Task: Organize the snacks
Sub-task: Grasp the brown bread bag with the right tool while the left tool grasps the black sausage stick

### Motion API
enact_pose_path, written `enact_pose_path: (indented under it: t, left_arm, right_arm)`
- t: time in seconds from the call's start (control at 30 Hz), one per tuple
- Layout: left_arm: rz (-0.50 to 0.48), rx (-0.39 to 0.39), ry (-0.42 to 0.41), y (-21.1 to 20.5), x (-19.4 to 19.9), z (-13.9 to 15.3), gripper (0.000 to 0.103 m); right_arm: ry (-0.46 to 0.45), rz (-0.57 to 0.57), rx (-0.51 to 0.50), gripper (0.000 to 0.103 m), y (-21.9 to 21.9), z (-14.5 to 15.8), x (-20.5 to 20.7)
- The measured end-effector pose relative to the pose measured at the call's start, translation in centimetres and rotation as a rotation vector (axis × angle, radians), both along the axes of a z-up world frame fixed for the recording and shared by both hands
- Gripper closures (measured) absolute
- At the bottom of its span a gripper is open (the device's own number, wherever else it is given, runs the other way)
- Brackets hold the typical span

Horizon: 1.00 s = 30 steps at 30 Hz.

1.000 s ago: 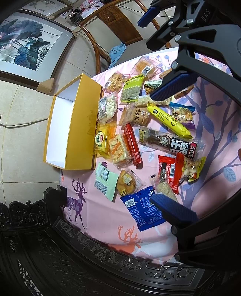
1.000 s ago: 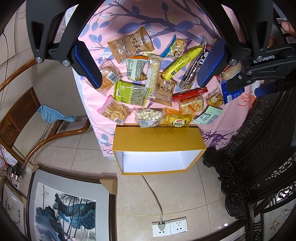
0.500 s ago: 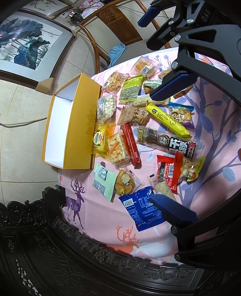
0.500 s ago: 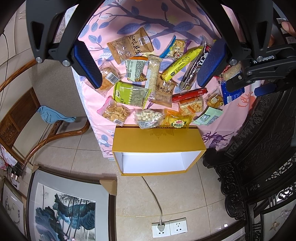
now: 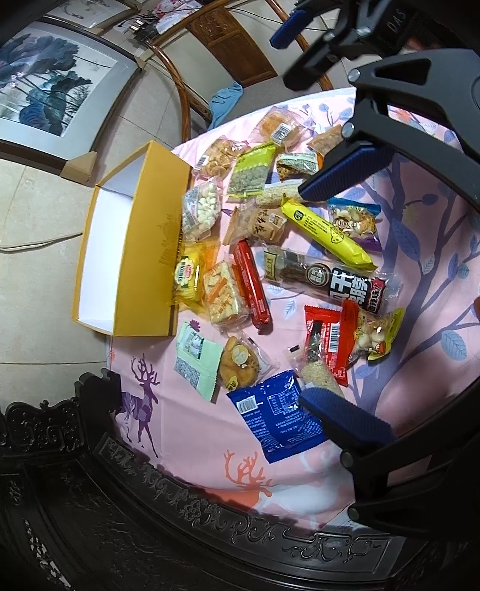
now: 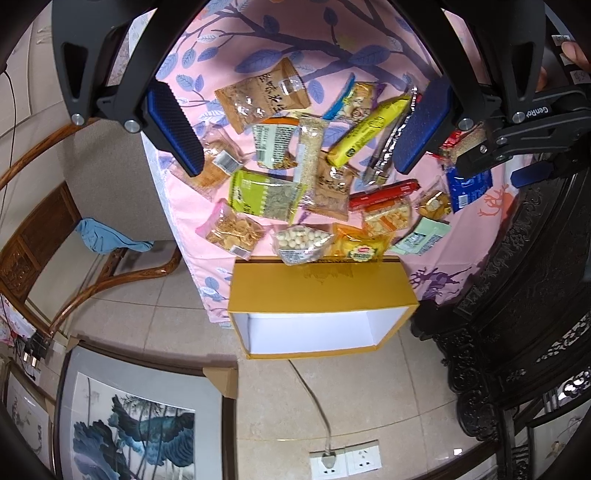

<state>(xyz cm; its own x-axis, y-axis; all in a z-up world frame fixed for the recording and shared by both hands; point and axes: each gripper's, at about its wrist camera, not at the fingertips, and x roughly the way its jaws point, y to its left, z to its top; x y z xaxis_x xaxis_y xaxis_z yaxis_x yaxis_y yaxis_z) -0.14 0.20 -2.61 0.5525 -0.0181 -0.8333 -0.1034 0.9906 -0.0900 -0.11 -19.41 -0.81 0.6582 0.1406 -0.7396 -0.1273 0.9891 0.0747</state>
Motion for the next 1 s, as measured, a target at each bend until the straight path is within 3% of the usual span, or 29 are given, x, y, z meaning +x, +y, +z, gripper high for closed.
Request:
enact_pose_path:
  t: [0.27,0.43,0.67,0.9,1.0]
  left_arm:
    - [-0.08,0.039,0.083,-2.6,2.0,-6.0,0.002]
    - [-0.09,0.041,0.113,-3.4,2.8,-8.8,0.002]
    - [-0.053,0.041,0.136,-1.7,3.4,-9.9,0.002]
    - [-0.036,0.042,0.131,-0.3,3.6,-9.5,0.002]
    - [-0.036,0.04,0.143,0.0,3.7,-9.5,0.002]
  right_arm:
    - [0.149,-0.08,-0.017,0.001,-4.1,-4.6,0.9]
    - [0.242,-0.071,0.006,0.001,-5.1,-7.3,0.3]
    - [0.33,0.022,-0.063,0.001,-1.6,-12.4,1.0]
    - [0.379,-0.011,-0.15,0.001,-1.0,-16.1,2.3]
    - [0.364,-0.023,-0.098,0.001,-1.7,-16.6,2.6]
